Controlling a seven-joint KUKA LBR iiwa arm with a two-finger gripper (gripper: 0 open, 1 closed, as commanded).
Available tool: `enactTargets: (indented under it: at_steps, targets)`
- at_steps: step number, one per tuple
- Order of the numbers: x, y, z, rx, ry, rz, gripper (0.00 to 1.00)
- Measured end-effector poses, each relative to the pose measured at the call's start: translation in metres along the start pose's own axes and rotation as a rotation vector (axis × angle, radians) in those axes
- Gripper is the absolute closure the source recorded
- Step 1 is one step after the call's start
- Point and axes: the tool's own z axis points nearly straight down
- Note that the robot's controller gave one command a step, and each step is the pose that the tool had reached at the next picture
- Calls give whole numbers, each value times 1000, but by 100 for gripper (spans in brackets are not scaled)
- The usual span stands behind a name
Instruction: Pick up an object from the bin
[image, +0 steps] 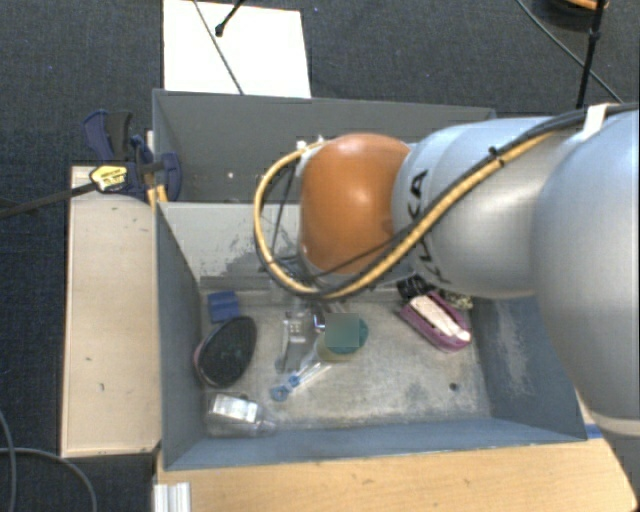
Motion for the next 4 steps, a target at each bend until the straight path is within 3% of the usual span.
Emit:
enactTargets:
  at_steps: [1,2,3,4]
  targets:
    - [57,-57,21,3,4,-241,0]
    - [30,-75,106,2,6,-389,0]
    - [30,-74,103,1,2,-385,100]
    - [16,-84,26,2,-8,-340,100]
